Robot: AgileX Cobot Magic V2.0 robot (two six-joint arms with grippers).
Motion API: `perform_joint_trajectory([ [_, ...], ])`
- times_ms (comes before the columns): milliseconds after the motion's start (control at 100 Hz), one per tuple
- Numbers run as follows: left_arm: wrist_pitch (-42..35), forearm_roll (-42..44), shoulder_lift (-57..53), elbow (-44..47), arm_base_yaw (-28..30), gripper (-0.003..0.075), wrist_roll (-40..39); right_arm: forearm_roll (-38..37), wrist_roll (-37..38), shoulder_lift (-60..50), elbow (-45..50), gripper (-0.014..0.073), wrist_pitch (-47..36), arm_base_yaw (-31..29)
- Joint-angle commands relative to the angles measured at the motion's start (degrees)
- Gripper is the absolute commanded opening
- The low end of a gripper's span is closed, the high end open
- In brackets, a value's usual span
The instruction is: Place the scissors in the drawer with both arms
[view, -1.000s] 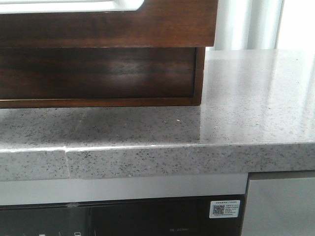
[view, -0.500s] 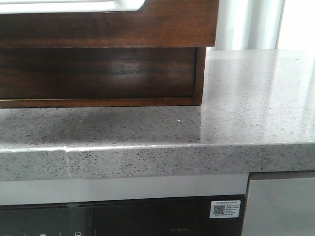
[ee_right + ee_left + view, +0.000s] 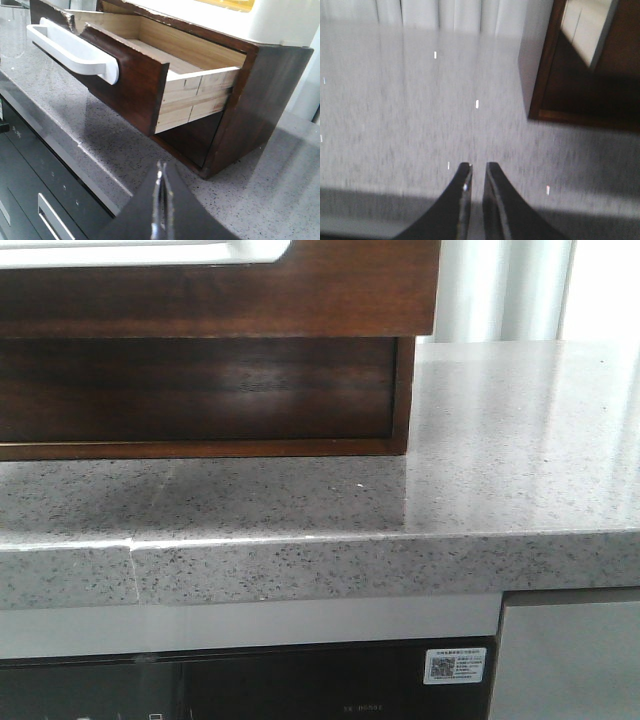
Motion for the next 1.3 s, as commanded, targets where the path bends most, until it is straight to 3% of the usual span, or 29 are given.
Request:
perform_joint_trajectory([
  [0,-0.45,-0.47,-1.99,0.94,0.03,0.0004,2.54,0.72,-0.11,0.34,-1.47,-0.0106,-4.0,-0.08],
  [1060,-0.81,-0.68,-1.88,0.84,0.03,0.0004,4.41,0.72,-0.11,0.34,-1.47,-0.0106,-3.91,-0.08],
  [1150,-0.81,-0.68,-1.88,0.84,0.03,0.0004,4.41,0.72,-0.11,0.34,-0.94,-0.0106,-6.75,-0.08],
  [1230,-0.81,-0.68,-1.88,0.84,0.03,0.0004,4.41,-0.27,2.94,0.34,0.34,-0.0106,-11.53,-0.08],
  [1290,-0.81,-0.68,-1.88,0.84,0.03,0.0004,4.41,-5.98,10.64,0.34,1.58,-0.0106,-15.22,-0.45],
])
